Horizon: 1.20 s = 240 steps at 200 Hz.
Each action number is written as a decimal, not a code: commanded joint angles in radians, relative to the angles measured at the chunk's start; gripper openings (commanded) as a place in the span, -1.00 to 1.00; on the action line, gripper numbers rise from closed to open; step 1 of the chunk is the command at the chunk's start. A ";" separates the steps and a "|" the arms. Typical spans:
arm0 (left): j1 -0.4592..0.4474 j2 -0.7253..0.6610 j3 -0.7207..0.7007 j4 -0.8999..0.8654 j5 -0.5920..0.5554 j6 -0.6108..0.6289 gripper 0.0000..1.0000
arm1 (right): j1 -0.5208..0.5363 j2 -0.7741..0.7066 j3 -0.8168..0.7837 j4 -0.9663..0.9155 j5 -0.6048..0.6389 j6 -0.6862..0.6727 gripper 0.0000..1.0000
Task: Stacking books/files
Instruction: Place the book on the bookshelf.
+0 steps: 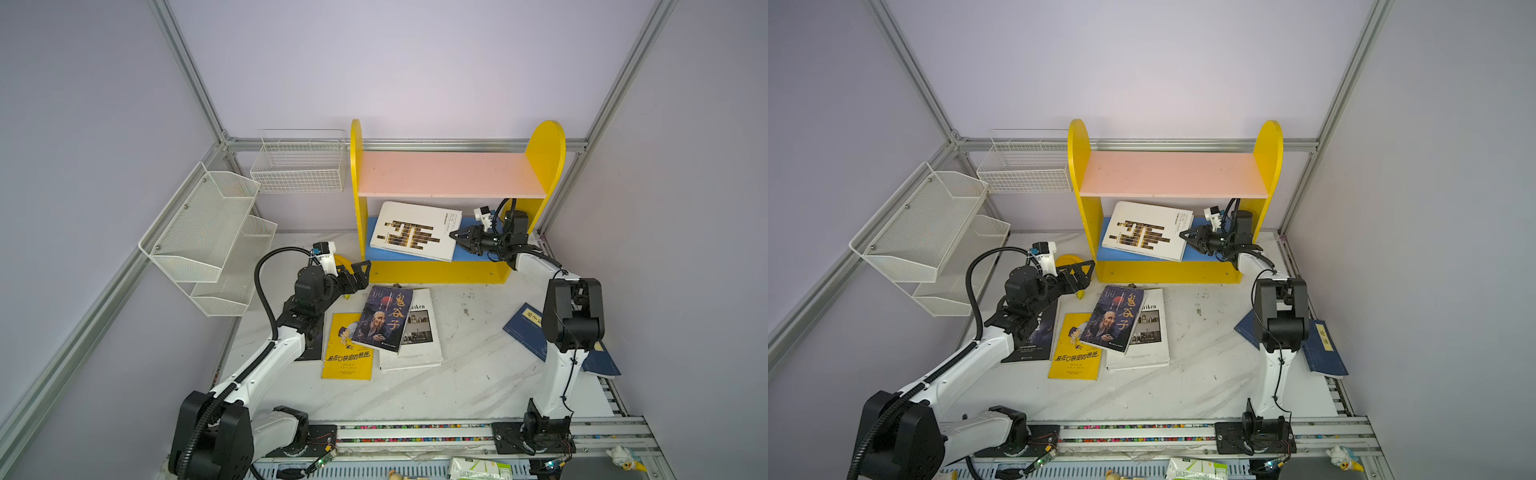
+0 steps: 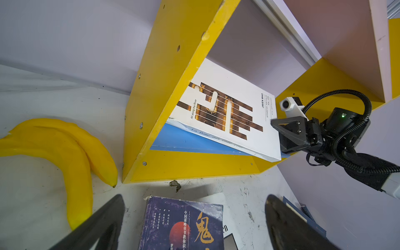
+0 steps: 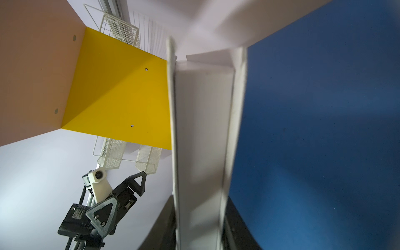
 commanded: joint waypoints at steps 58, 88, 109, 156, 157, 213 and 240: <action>0.015 0.035 0.067 0.096 0.050 0.000 0.99 | -0.038 -0.097 -0.117 0.167 -0.078 0.096 -0.34; 0.015 0.044 0.062 0.111 0.055 -0.012 0.99 | -0.081 -0.145 -0.191 0.275 -0.092 0.167 -0.35; 0.015 0.059 0.066 0.119 0.062 -0.020 0.99 | -0.084 -0.139 -0.189 0.272 -0.071 0.176 -0.35; 0.015 0.076 0.082 0.112 0.063 -0.025 0.99 | -0.041 -0.060 -0.084 0.206 -0.017 0.161 -0.36; 0.015 0.075 0.082 0.111 0.062 -0.025 0.99 | -0.040 -0.057 -0.077 0.194 -0.015 0.154 -0.36; 0.016 0.070 0.084 0.088 0.040 -0.015 0.99 | 0.010 0.030 0.028 0.125 0.051 0.141 -0.32; 0.018 0.074 0.084 0.084 0.032 -0.014 0.99 | 0.011 0.027 0.012 0.167 0.021 0.164 -0.35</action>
